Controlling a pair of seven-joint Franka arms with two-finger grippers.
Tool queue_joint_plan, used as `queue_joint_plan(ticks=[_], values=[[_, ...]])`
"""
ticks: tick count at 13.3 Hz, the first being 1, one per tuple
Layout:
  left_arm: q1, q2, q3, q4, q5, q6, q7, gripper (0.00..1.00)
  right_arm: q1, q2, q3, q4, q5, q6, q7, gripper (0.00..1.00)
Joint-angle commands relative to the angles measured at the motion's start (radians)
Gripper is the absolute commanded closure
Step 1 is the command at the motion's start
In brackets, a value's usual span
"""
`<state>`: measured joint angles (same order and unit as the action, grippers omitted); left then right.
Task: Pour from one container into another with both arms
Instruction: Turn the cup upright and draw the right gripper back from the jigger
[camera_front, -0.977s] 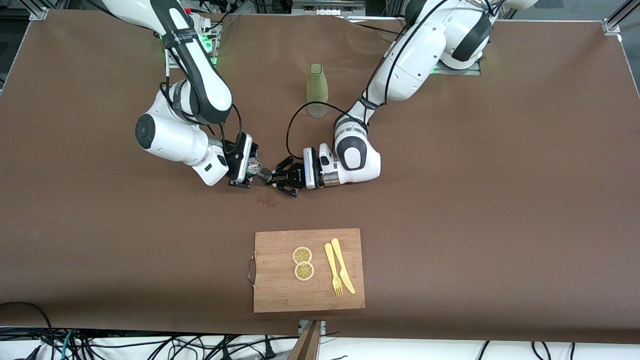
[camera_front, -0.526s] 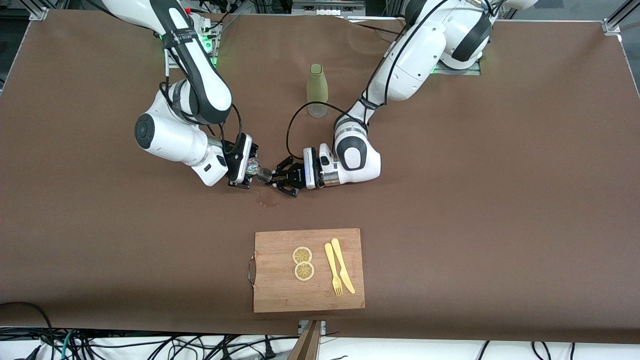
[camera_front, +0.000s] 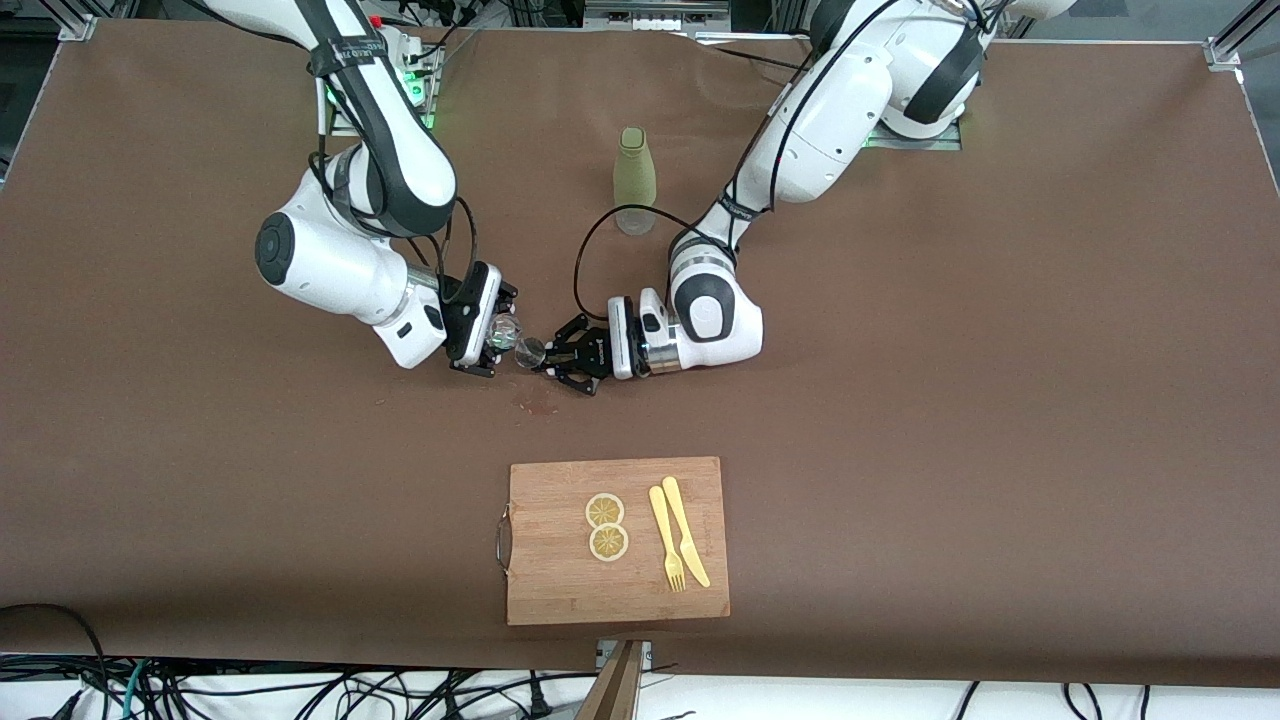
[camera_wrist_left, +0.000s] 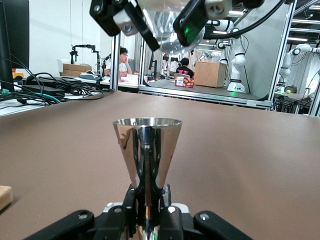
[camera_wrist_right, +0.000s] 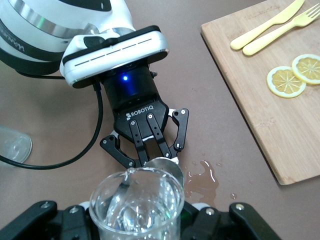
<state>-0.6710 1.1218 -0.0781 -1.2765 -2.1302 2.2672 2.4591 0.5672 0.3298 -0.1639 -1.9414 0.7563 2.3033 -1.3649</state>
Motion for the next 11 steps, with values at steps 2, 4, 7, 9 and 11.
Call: queue_joint_plan(ticks=[2,4,7,9,11], values=[[0.002,-0.007,-0.003,0.016,-0.031,0.020,0.032,1.00,0.010,-0.044,-0.005,-0.007,0.012,-0.009,0.070,0.72],[0.008,-0.020,-0.003,0.002,-0.030,0.021,0.032,1.00,0.008,-0.069,-0.003,-0.008,0.015,-0.010,0.089,0.72],[0.018,-0.048,-0.003,-0.027,-0.028,0.022,0.034,1.00,-0.003,-0.106,-0.002,-0.004,0.021,-0.015,0.119,0.72],[0.027,-0.071,-0.006,-0.050,-0.027,0.022,0.035,1.00,-0.026,-0.123,0.000,0.005,0.024,-0.047,0.125,0.72],[0.050,-0.126,-0.006,-0.130,-0.027,0.012,0.064,1.00,-0.068,-0.121,0.003,0.041,0.067,-0.109,0.122,0.72]])
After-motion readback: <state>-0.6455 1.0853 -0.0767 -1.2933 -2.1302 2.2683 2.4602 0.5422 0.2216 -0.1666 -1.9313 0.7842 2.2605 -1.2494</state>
